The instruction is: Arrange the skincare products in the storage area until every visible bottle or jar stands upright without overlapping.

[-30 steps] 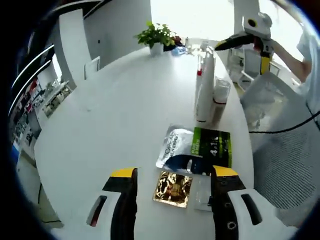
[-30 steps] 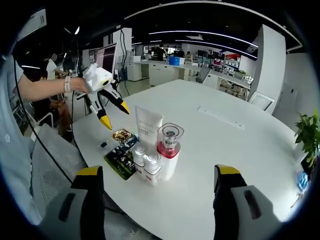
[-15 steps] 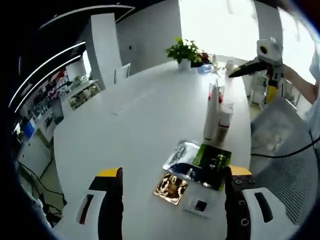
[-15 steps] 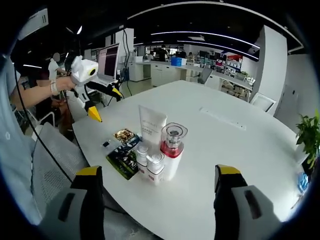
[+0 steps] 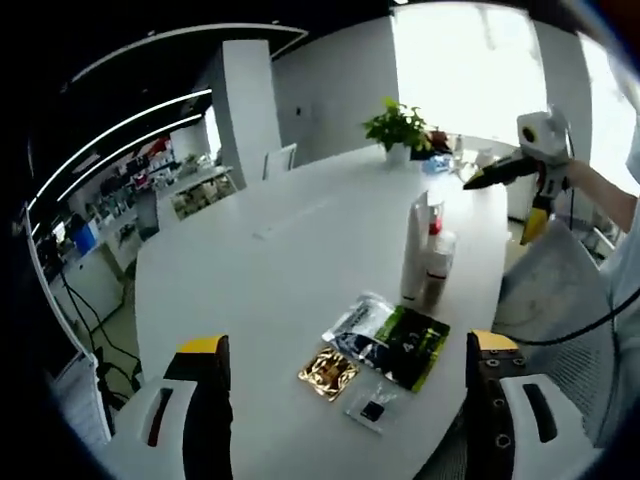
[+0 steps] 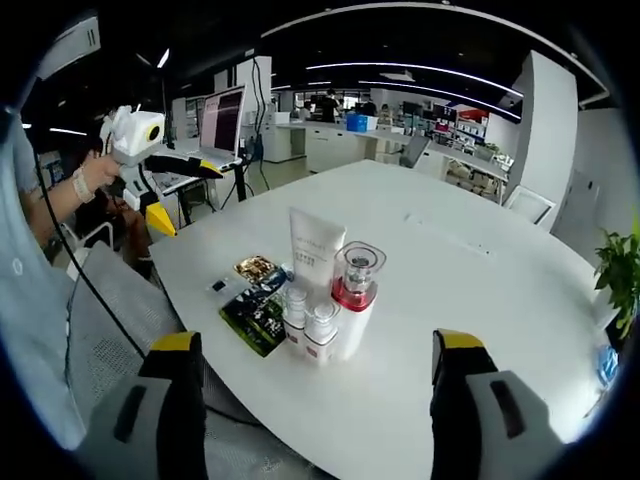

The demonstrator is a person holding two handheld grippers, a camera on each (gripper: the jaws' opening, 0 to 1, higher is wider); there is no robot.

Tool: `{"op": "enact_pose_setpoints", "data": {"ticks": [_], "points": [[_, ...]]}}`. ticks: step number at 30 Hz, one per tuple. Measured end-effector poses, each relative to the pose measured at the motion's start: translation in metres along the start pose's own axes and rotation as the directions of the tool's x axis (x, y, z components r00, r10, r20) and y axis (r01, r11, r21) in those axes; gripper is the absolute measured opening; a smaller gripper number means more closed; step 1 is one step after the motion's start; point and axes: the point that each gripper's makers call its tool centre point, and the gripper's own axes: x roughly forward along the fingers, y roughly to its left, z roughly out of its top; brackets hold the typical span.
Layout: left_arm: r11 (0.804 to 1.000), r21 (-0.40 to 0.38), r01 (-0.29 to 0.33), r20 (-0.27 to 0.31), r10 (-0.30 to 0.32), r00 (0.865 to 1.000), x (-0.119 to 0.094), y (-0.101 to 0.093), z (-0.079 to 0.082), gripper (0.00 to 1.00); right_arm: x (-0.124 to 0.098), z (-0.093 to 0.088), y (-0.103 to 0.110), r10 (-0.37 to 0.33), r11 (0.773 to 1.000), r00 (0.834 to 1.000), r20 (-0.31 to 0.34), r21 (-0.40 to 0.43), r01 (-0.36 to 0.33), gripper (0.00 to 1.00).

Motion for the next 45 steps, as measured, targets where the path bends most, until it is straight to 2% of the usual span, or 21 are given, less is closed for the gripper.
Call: {"op": "enact_pose_setpoints", "data": {"ticks": [11, 14, 20, 23, 25, 33, 45], "points": [[0.998, -0.04, -0.054, 0.018, 0.055, 0.998, -0.019, -0.006, -0.001, 0.97, 0.006, 0.002, 0.003, 0.016, 1.0, 1.0, 0.007, 0.001, -0.016, 1.0], [0.995, -0.071, -0.064, 0.033, 0.067, 0.997, -0.02, -0.007, -0.001, 0.97, 0.01, 0.003, 0.004, 0.021, 1.0, 1.0, 0.001, -0.005, -0.021, 1.0], [0.99, -0.098, -0.096, 0.028, 0.099, 0.995, -0.023, -0.004, -0.004, 0.97, 0.014, 0.007, 0.002, 0.027, 1.0, 1.0, 0.001, -0.004, -0.027, 1.0], [0.987, -0.142, -0.077, 0.058, 0.086, 0.995, -0.026, -0.007, 0.0, 0.97, 0.016, 0.006, 0.0, 0.027, 1.0, 1.0, -0.008, 0.009, -0.027, 1.0], [0.986, -0.127, -0.106, 0.06, 0.115, 0.992, -0.029, -0.004, 0.001, 0.97, 0.015, 0.006, 0.0, 0.026, 1.0, 1.0, -0.009, 0.015, -0.025, 1.0], [0.979, -0.149, -0.141, 0.069, 0.153, 0.986, -0.035, -0.003, 0.0, 0.97, 0.016, 0.007, -0.002, 0.037, 0.999, 0.999, -0.036, 0.0, -0.037, 1.0], [0.976, -0.161, -0.145, 0.074, 0.159, 0.985, -0.035, -0.01, 0.002, 0.97, 0.017, 0.014, -0.004, 0.051, 0.999, 0.998, -0.035, -0.007, -0.052, 1.0]]}}
